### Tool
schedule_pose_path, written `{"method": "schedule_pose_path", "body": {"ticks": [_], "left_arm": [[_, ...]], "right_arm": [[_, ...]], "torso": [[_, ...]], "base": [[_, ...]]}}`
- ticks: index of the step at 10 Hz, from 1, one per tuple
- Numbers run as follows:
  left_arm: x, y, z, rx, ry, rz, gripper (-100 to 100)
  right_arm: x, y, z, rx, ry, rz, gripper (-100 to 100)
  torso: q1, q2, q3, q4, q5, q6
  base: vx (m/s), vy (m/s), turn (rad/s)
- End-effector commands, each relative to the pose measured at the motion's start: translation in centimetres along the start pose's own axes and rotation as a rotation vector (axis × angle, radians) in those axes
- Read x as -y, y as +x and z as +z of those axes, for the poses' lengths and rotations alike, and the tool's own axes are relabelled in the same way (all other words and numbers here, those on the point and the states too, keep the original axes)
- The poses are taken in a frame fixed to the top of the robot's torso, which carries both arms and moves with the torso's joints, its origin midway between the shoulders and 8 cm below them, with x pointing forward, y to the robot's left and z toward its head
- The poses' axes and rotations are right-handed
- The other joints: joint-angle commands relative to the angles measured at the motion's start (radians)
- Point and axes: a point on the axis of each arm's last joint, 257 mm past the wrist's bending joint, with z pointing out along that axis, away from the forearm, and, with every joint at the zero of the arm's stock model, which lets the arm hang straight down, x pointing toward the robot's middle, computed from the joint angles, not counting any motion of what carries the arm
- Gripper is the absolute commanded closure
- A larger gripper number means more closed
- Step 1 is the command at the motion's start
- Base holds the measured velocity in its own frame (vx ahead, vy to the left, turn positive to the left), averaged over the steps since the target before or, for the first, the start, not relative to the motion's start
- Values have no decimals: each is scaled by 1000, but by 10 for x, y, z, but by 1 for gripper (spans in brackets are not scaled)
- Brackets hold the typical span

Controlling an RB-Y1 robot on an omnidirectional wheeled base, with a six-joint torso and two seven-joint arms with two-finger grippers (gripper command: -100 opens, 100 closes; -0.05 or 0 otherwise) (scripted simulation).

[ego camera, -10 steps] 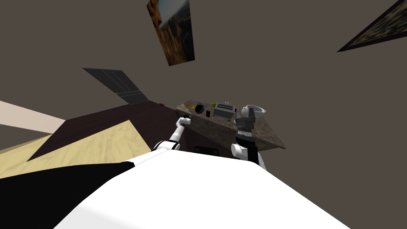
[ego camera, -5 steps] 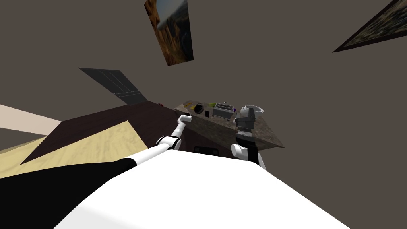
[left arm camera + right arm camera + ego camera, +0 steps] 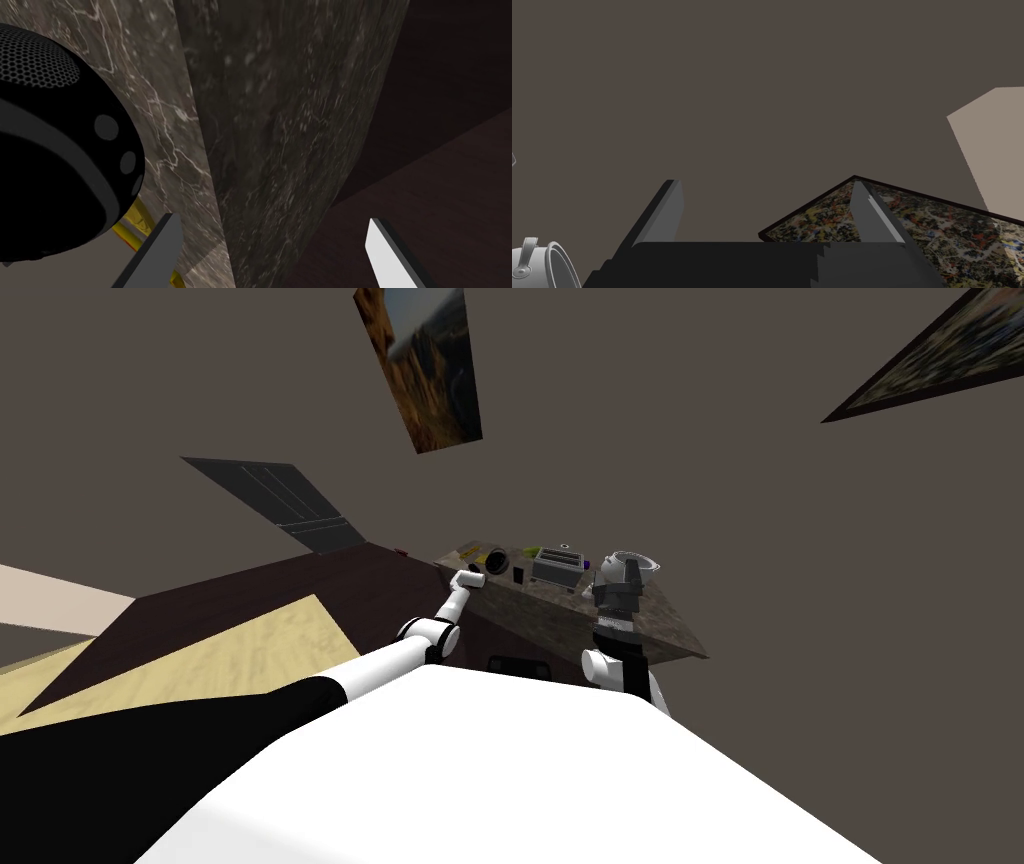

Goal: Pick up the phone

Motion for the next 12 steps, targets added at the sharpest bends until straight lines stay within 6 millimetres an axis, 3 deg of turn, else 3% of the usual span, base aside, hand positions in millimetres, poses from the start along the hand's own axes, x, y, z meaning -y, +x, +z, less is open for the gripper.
{"method": "schedule_pose_path", "body": {"ticks": [1, 7, 12], "left_arm": [[1, 0, -2, -6, -50, 6, -100], [7, 1, -16, -27, -183, 23, -100], [13, -4, -41, -45, -318, 35, -100]], "right_arm": [[0, 0, 0, 0, 0, 0, 0], [0, 0, 0, 0, 0, 0, 0], [0, 0, 0, 0, 0, 0, 0]], "torso": [[0, 0, 0, 0, 0, 0], [-2, -1, 0, 0, 0, 0], [-2, -1, -1, 0, -1, 0]], "base": [[24, -33, -52], [28, -37, -30], [36, -48, -40]]}}
